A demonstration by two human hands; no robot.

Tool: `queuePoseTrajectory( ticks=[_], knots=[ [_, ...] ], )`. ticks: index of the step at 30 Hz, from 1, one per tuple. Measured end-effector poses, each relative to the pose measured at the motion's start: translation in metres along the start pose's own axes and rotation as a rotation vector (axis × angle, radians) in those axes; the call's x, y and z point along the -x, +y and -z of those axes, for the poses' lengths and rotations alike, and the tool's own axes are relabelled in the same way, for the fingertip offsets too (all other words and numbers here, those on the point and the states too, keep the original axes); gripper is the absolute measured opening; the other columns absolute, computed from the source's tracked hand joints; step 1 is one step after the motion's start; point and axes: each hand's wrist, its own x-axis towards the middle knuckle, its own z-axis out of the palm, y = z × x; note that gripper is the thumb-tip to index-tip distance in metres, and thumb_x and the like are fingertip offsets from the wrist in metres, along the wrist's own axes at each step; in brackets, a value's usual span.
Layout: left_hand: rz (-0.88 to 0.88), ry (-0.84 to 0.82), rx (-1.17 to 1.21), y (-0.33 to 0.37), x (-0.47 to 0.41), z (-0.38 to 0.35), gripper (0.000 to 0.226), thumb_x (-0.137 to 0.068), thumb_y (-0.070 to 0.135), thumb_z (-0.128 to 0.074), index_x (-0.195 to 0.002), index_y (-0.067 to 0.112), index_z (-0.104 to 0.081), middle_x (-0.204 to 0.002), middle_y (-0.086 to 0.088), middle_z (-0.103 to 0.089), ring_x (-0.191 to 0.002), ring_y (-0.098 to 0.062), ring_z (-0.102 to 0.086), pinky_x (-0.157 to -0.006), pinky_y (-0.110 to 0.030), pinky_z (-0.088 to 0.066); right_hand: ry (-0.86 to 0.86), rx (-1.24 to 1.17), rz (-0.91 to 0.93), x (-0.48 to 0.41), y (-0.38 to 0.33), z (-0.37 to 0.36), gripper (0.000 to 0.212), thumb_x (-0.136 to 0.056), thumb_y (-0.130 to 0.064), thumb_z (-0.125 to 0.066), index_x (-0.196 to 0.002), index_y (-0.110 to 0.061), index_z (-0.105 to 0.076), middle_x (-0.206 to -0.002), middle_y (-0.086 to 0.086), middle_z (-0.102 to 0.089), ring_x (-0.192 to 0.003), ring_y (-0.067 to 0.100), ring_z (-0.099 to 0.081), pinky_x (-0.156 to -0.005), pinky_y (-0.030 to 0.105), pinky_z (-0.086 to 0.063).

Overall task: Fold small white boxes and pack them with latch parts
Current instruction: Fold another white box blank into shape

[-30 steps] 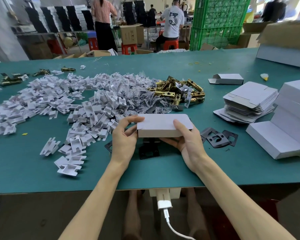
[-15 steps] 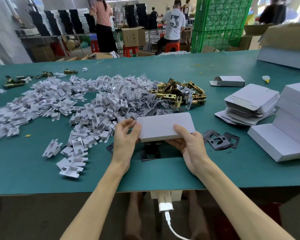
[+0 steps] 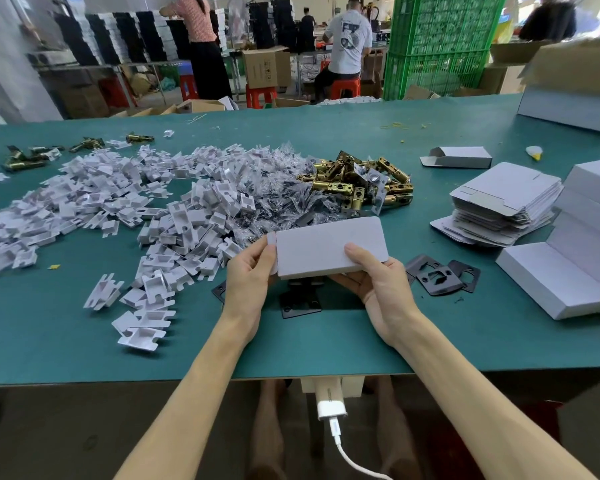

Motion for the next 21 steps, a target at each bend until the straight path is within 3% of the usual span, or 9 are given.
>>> queuePoseTrajectory(
  ticks=[3,5,11,13,18,21],
  knots=[
    [0.055,0.053,0.054,-0.0011,-0.0019,0.001,0.025,-0.106,0.019,-0.058,-0.127,0.021,-0.071,-0.124,0.0,-0.076,-0.121,-0.022,-0.068,-0.11,-0.044,-0.05,-0.026,0.018,0.002,0.0006,-0.0001,0.0004,0.014,-0.092,-0.011,-0.071,-0.103,-0.002,-0.071,-0.099,0.008,-0.077,-0.091,0.019,-0.073,-0.081,0.033,-0.062],
    [0.079,0.091,0.078,-0.0005,-0.0025,0.0018,0.023,-0.105,0.017,-0.06,-0.125,0.019,-0.071,-0.122,-0.001,-0.076,-0.12,-0.022,-0.069,-0.11,-0.044,-0.05,-0.032,0.041,0.005,0.0004,0.0,0.0001,0.015,-0.091,-0.011,-0.072,-0.103,-0.002,-0.071,-0.098,0.007,-0.077,-0.09,0.018,-0.073,-0.082,0.032,-0.062],
    [0.094,0.152,0.129,-0.0016,-0.0032,0.0056,0.005,-0.103,0.018,-0.064,-0.104,0.015,-0.068,-0.091,-0.002,-0.077,-0.085,-0.018,-0.069,-0.077,-0.034,-0.058,-0.074,0.122,0.022,0.0007,0.0027,0.001,0.016,-0.087,-0.013,-0.075,-0.101,-0.005,-0.073,-0.101,0.006,-0.079,-0.09,0.014,-0.074,-0.077,0.026,-0.06],
    [0.091,0.164,0.133,-0.0014,-0.0027,0.0048,0.005,-0.103,0.018,-0.064,-0.102,0.014,-0.067,-0.086,0.001,-0.077,-0.079,-0.014,-0.069,-0.075,-0.034,-0.057,-0.083,0.129,0.027,0.0003,0.0032,0.001,0.021,-0.084,-0.017,-0.078,-0.101,-0.006,-0.074,-0.102,0.006,-0.079,-0.091,0.014,-0.074,-0.077,0.026,-0.06],
    [0.044,0.172,0.091,-0.0011,-0.0009,0.0029,0.013,-0.105,0.019,-0.06,-0.106,0.014,-0.072,-0.094,-0.002,-0.076,-0.089,-0.019,-0.066,-0.09,-0.049,-0.055,-0.083,0.124,0.032,-0.0008,0.0044,0.0022,0.021,-0.083,-0.018,-0.078,-0.1,-0.007,-0.074,-0.103,0.005,-0.079,-0.092,0.013,-0.074,-0.079,0.027,-0.06],
    [0.013,0.095,0.079,-0.0002,0.0003,0.0022,0.022,-0.105,0.014,-0.059,-0.12,0.019,-0.075,-0.108,0.002,-0.077,-0.095,-0.014,-0.065,-0.086,-0.038,-0.056,-0.054,0.123,0.033,-0.0025,0.0047,0.0029,0.016,-0.09,-0.015,-0.073,-0.104,-0.007,-0.073,-0.104,0.003,-0.078,-0.094,0.012,-0.072,-0.084,0.029,-0.06]
  ],
)
